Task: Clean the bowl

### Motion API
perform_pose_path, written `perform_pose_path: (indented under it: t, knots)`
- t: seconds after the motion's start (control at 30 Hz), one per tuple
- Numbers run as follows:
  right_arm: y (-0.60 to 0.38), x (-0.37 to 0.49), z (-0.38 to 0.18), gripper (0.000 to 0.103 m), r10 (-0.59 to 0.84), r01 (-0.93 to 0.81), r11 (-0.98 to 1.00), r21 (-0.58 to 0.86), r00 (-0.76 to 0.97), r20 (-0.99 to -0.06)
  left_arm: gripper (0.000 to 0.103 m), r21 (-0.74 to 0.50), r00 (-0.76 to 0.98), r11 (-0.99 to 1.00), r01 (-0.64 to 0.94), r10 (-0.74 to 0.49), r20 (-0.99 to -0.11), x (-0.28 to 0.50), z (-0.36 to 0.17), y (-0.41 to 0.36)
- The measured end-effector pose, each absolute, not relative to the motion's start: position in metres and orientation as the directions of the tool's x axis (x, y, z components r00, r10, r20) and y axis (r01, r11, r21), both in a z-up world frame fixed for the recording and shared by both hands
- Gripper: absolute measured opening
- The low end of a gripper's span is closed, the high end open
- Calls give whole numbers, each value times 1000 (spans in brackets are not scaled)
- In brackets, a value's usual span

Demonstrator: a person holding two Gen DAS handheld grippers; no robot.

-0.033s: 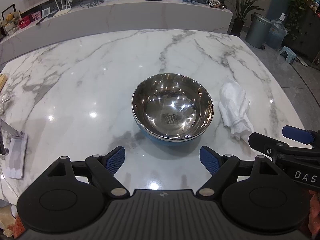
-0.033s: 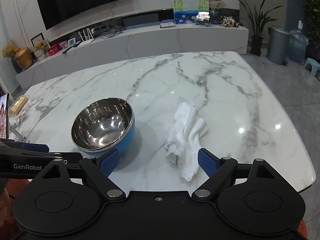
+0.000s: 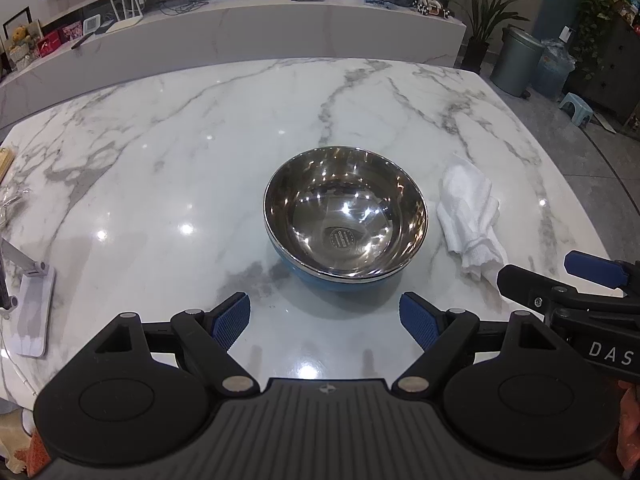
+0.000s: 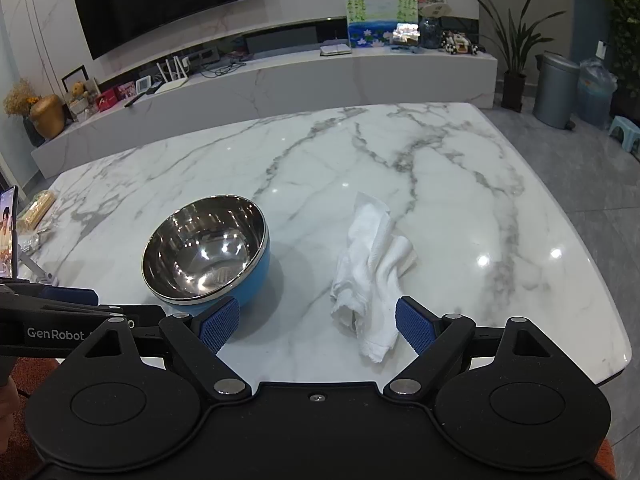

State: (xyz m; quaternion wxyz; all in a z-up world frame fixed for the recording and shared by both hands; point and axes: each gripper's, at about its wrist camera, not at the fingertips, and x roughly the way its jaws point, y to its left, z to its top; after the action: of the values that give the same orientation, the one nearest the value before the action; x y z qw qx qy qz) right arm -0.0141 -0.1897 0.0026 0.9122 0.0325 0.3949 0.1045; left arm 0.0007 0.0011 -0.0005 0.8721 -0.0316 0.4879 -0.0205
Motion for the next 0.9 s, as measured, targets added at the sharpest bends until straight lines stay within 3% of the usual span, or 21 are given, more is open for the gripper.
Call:
perform_pose_path:
  t: [0.9]
  knots:
    - [-192, -15, 1, 84, 207, -157, 978, 137, 659, -723, 72, -75, 536, 997, -23, -51, -843, -3, 1, 6]
